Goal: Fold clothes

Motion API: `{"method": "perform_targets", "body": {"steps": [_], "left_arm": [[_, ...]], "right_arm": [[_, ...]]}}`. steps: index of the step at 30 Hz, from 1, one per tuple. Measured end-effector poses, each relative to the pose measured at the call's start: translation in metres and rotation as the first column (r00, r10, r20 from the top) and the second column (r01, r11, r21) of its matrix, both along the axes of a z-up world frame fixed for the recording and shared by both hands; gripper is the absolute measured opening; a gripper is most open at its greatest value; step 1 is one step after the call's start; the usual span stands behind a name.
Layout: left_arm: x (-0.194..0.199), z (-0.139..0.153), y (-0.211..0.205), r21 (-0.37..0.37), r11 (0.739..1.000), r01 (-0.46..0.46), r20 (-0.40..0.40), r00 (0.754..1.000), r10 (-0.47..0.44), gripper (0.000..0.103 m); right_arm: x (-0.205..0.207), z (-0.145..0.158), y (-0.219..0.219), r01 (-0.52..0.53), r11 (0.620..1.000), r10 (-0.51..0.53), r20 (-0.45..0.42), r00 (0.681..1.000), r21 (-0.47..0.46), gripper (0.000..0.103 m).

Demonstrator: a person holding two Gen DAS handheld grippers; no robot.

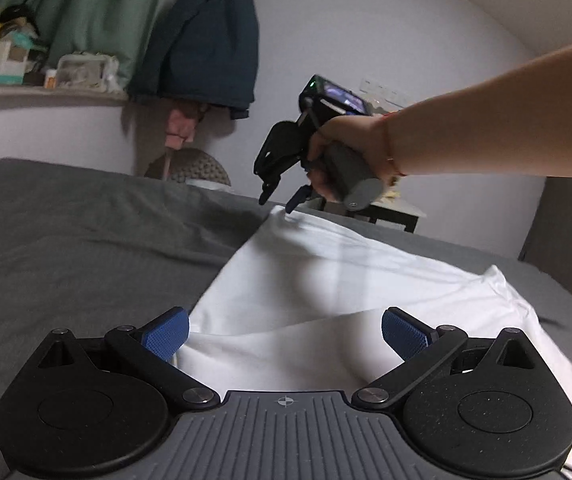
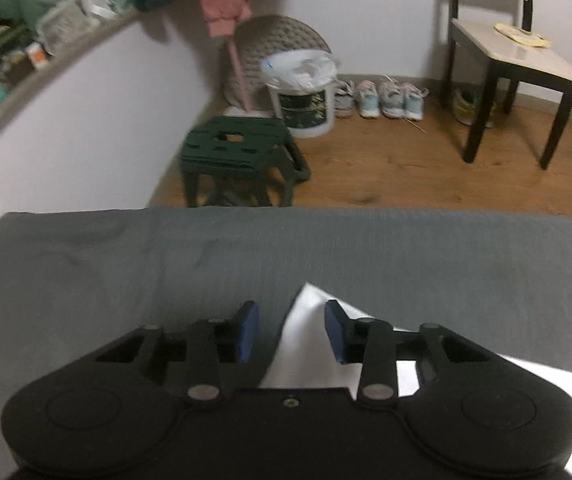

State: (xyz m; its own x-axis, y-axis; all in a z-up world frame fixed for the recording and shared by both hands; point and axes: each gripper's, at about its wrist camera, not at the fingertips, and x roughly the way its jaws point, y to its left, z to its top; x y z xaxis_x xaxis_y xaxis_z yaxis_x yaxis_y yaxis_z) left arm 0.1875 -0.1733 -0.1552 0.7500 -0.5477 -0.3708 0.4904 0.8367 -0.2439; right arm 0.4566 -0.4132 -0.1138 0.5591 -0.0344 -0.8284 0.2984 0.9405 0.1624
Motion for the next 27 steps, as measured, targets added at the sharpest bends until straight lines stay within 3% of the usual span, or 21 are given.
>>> {"method": "perform_targets", "body": {"steps": [4,7,12,17,20,22,27], "left_arm": [[0.007,-0.002,0.004,-0.023,0.999,-0.031,-0.032,0.999,0.03,0.103],[0.011,-0.004,0.009,-0.045,0.997,-0.068,-0.063,0.996,0.065,0.103],[0.012,-0.007,0.014,-0.075,0.989,-0.127,-0.092,0.988,0.12,0.103],[0.011,-0.01,0.009,-0.072,0.991,-0.111,-0.078,0.991,0.105,0.103],[0.009,-0.011,0.005,-0.058,0.995,-0.081,-0.058,0.995,0.078,0.103],[0.008,-0.01,0.003,-0.054,0.997,-0.058,-0.048,0.997,0.056,0.103],[0.005,-0.003,0.0,-0.056,0.998,0.007,-0.012,1.0,-0.008,0.103]], "right_arm": [[0.02,-0.012,0.007,0.067,0.996,-0.07,-0.065,0.995,-0.057,0.007],[0.025,-0.012,0.006,0.117,0.99,-0.122,-0.062,0.991,-0.079,0.005],[0.032,-0.006,0.005,0.113,0.993,-0.113,-0.001,0.994,-0.015,0.005],[0.03,-0.02,0.001,0.125,0.991,-0.127,0.044,0.991,0.042,0.005],[0.018,-0.024,-0.008,0.111,0.988,-0.122,0.1,0.988,0.103,0.014],[0.007,-0.013,-0.019,0.062,0.982,-0.084,0.125,0.989,0.176,0.045],[-0.081,0.053,-0.063,-0.07,0.986,0.038,0.207,0.978,0.151,0.053]]}}
